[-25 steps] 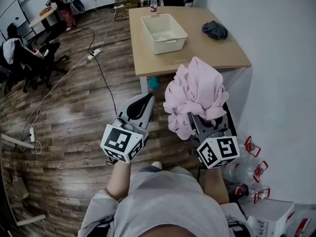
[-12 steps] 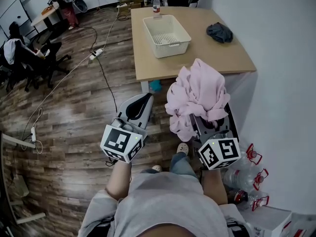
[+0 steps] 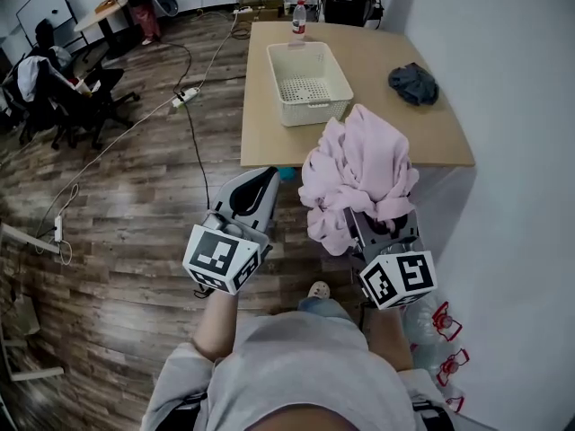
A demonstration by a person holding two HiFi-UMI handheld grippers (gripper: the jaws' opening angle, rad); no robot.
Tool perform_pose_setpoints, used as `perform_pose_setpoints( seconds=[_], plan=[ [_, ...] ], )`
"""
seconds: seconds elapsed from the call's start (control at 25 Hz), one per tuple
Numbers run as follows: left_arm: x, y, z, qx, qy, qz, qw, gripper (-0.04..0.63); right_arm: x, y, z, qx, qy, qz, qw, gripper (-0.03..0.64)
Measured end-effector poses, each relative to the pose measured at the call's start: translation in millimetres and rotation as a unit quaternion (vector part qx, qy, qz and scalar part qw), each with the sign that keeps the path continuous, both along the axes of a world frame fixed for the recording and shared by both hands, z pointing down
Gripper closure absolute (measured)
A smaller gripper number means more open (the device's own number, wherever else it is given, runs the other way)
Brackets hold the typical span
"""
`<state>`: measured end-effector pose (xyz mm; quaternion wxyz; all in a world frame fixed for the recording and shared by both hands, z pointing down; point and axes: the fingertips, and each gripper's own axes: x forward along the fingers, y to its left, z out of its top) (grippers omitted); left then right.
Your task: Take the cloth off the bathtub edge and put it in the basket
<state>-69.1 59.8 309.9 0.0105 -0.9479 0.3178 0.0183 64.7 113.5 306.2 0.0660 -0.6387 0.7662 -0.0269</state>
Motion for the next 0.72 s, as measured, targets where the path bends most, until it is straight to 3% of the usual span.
perform_pose_setpoints(
  seconds=[0.24,0.48,0.72],
  plan=[
    [0,1,0,0.004,0.009,-0.022,0.9997,0.599,3,-5,-4,0.008,0.004,-0.022,1.000,0.308],
    [67,-39,0,0.002,0.001,-0.054,0.9985,0.598,72,-53,-4,0.010,0.005,-0.058,0.998,0.308],
    [92,-47,-2,0.004,0.002,-0.073,0.9973,0.598,97,-65,-3,0.008,0.000,-0.080,0.997,0.308]
  ],
)
